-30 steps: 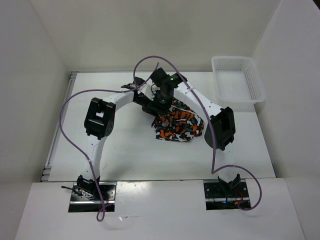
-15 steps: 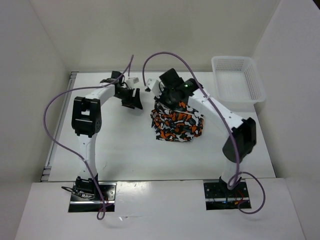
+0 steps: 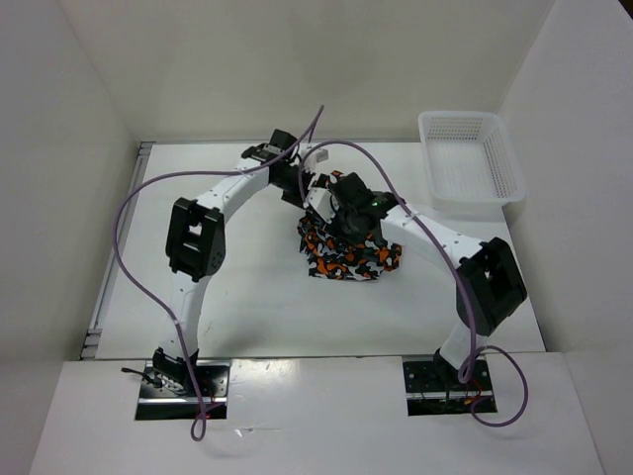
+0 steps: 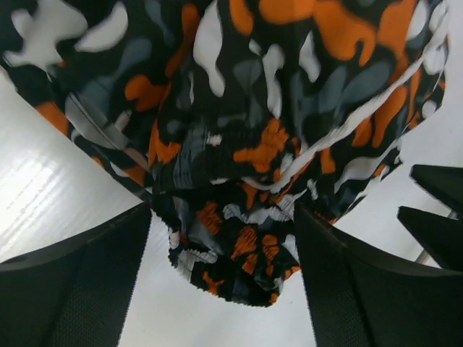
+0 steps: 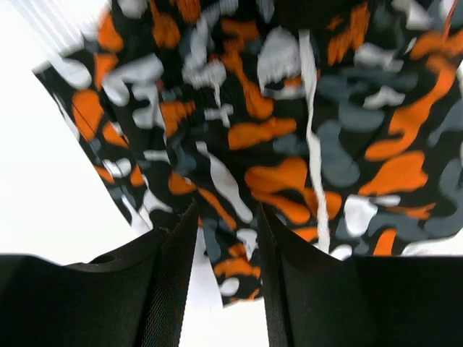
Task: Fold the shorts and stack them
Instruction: Fold the shorts
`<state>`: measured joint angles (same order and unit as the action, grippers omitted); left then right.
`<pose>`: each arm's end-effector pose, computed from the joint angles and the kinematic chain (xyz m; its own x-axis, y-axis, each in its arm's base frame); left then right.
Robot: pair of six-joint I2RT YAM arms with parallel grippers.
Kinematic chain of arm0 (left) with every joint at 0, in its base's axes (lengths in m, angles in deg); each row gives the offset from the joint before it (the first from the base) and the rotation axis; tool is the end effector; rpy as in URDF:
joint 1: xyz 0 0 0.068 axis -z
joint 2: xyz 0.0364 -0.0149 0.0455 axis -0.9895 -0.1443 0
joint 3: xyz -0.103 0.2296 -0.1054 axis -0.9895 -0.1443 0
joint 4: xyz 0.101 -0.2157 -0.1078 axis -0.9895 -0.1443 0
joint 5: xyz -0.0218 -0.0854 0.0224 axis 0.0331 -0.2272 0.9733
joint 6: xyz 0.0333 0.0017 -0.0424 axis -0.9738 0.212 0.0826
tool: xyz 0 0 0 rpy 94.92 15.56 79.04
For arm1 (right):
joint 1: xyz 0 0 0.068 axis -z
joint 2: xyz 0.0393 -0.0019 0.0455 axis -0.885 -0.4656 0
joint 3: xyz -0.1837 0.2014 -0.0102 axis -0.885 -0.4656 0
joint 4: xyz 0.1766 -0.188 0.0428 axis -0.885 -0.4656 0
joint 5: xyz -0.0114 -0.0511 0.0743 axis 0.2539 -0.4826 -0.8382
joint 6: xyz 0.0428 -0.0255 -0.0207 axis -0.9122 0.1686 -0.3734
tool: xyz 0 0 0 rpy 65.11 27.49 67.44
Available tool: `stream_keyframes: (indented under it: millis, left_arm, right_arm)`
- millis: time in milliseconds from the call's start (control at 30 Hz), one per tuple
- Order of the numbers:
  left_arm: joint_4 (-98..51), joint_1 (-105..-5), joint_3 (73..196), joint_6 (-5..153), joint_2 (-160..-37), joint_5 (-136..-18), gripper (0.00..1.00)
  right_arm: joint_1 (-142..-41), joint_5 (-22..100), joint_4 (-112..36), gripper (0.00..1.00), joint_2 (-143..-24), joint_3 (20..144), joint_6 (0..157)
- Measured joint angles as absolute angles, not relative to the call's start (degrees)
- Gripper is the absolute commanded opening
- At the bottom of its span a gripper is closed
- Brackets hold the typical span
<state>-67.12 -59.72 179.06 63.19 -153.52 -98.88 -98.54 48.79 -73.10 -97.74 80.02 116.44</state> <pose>0.4590 -0.2044 0.2310 -0.7706 0.2913 -0.5669 0.5747 0.7019 -0.4207 0.2858 0.2083 0.2486 -0.2889 -0.8491 -0.4423 -0.8448 0.4434 -0.2994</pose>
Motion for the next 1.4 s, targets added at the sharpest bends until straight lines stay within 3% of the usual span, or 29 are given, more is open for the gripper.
stream_keyframes:
  millis: [267,700,967,1033,1100,1133,1167,1233,1300,1400]
  left_arm:
    - [-68.1,-65.4,167.6,62.4,-153.3,-100.9,0.71]
    - [-67.5,-64.7,163.4,62.3,-153.1,-107.6,0.69]
    - [-66.9,-64.5,161.5,62.4,-153.1,-109.5,0.57]
    - [-66.8,-64.5,161.2,62.4,-153.1,-109.7,0.53]
    - [-66.8,-64.5,161.0,62.4,-153.1,-109.7,0.50]
    - [-66.8,-64.5,160.9,62.4,-153.1,-109.8,0.47]
    - [-66.8,-64.5,160.9,62.4,-153.1,-109.9,0.45]
    - [-66.7,-64.5,160.9,62.4,-153.1,-110.2,0.38]
    - [-66.7,-64.5,160.9,62.3,-153.1,-110.9,0.20]
    - [-66.5,-64.5,160.9,62.4,-153.1,-111.6,0.04]
  right_arm:
    - [-101.8,45.5,-65.3,0.51,-98.0,79.3,117.0]
    - [-102.2,43.1,-61.3,0.54,-104.5,79.0,116.9]
    - [-102.2,44.6,-60.4,0.54,-105.7,76.8,116.9]
    - [-102.2,46.0,-59.6,0.50,-106.1,75.9,116.9]
    - [-102.2,47.5,-59.2,0.38,-106.3,75.1,117.0]
    - [-102.2,48.0,-58.9,0.30,-106.7,75.0,117.0]
    - [-102.2,48.6,-58.5,0.13,-107.1,75.0,117.0]
    - [-102.2,49.4,-57.4,0.02,-107.6,74.9,116.9]
    - [-102.2,50.1,-57.2,0.00,-107.7,75.0,116.4]
    - [-102.2,49.9,-58.6,0.00,-107.8,77.6,115.4]
